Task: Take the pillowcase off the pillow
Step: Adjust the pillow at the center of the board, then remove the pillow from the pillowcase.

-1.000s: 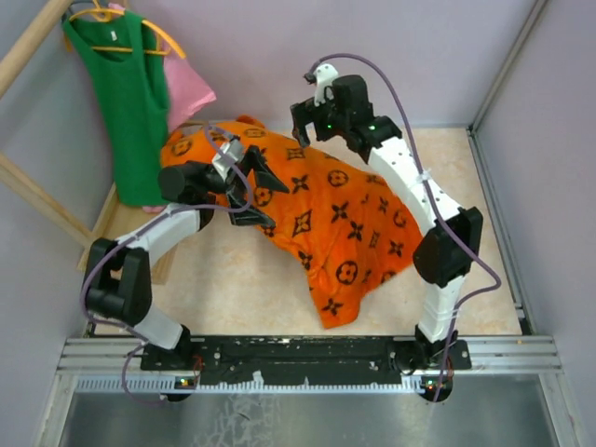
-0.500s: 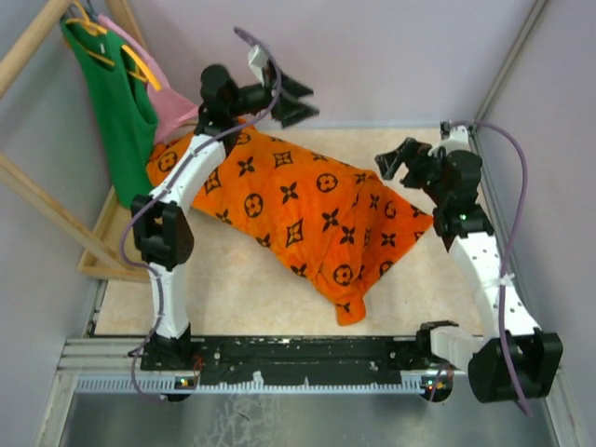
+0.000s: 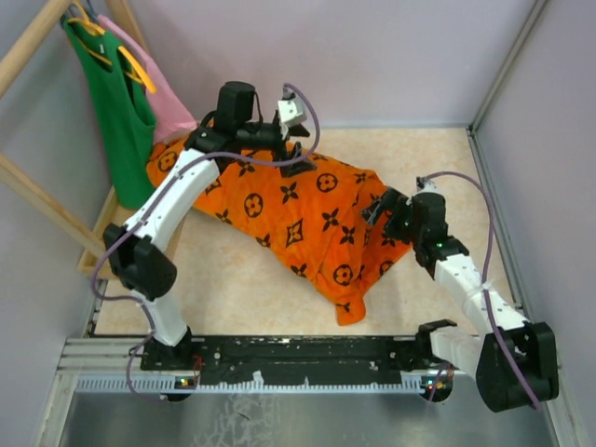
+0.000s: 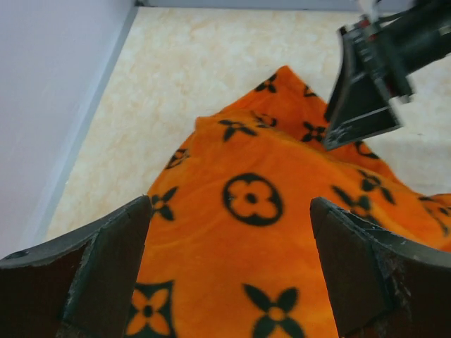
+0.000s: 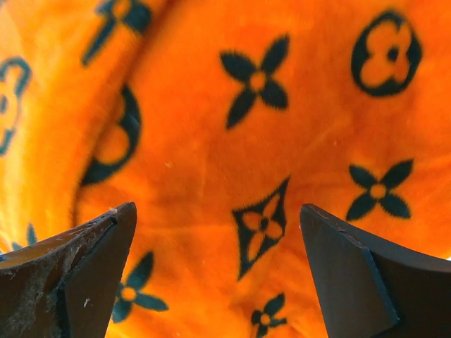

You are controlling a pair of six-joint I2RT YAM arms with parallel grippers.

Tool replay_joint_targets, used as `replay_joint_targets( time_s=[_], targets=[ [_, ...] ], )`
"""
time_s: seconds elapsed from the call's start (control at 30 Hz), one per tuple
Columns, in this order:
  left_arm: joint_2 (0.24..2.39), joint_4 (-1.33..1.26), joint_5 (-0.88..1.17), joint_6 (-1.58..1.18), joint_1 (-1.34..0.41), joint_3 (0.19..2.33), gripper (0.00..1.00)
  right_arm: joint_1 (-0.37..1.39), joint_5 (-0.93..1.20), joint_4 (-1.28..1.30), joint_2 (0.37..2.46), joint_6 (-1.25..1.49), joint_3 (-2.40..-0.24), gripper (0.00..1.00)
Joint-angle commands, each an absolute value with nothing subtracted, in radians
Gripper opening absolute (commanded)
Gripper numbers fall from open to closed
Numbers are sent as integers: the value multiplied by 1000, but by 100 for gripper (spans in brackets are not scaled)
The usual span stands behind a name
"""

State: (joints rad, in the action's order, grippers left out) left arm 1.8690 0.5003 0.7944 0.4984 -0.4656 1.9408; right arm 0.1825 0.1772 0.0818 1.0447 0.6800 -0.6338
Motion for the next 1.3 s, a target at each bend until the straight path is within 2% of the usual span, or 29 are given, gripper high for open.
replay_joint_targets(
  time_s=[0.0, 0.07, 0.17, 0.37, 0.4, 0.47, 0.53, 0.6, 0.67, 0.77, 0.87, 0.97, 1.0, 1.03, 1.07, 1.1, 1.13, 1.27],
  targets=[
    [1700, 394, 708, 495, -585, 1748, 99, 223, 184, -27, 1012, 724, -590, 99],
    [1667, 246, 484, 450, -687, 1611, 99, 236, 187, -47, 1024, 713, -586, 99],
    [1657, 71, 314, 395, -792, 1436, 100, 253, 215, -102, 1044, 701, -578, 97],
    [1666, -207, 67, 225, -839, 1236, 100, 296, 304, -190, 1123, 683, -558, 78],
    [1680, -226, -16, 211, -839, 1222, 98, 296, 311, -199, 1126, 685, -545, 71],
    [1718, -234, -216, 194, -837, 1214, 90, 293, 304, -205, 1110, 688, -512, 52],
    [1751, -223, -372, 177, -823, 1214, 82, 267, 300, -204, 1072, 694, -468, 29],
    [1746, -201, -434, 137, -795, 1200, 76, 190, 325, -190, 1026, 704, -422, 7],
    [1698, -208, -381, 106, -761, 1153, 74, 73, 348, -153, 988, 703, -389, 0],
    [1601, -218, -223, 40, -679, 1078, 68, 55, 244, -21, 981, 633, -431, 0],
    [1513, -222, -96, -76, -563, 1009, 68, 54, 237, -39, 987, 657, -443, 0],
    [1435, -256, 24, -106, -508, 941, 77, 73, 232, -67, 986, 637, -485, 0],
    [1417, -263, 52, -103, -506, 926, 79, 116, 180, -48, 981, 584, -538, 15],
    [1407, -264, 72, -104, -505, 918, 81, 179, 108, -23, 975, 529, -590, 39],
    [1403, -260, 91, -101, -504, 914, 83, 255, 28, 3, 978, 476, -640, 71],
    [1405, -256, 97, -102, -503, 912, 83, 330, -48, 16, 989, 435, -691, 88],
    [1415, -248, 89, -106, -504, 914, 83, 421, -96, 21, 1009, 402, -740, 97],
    [1437, -245, 117, -114, -500, 910, 85, 600, -174, 35, 1159, 356, -926, 99]
  ],
)
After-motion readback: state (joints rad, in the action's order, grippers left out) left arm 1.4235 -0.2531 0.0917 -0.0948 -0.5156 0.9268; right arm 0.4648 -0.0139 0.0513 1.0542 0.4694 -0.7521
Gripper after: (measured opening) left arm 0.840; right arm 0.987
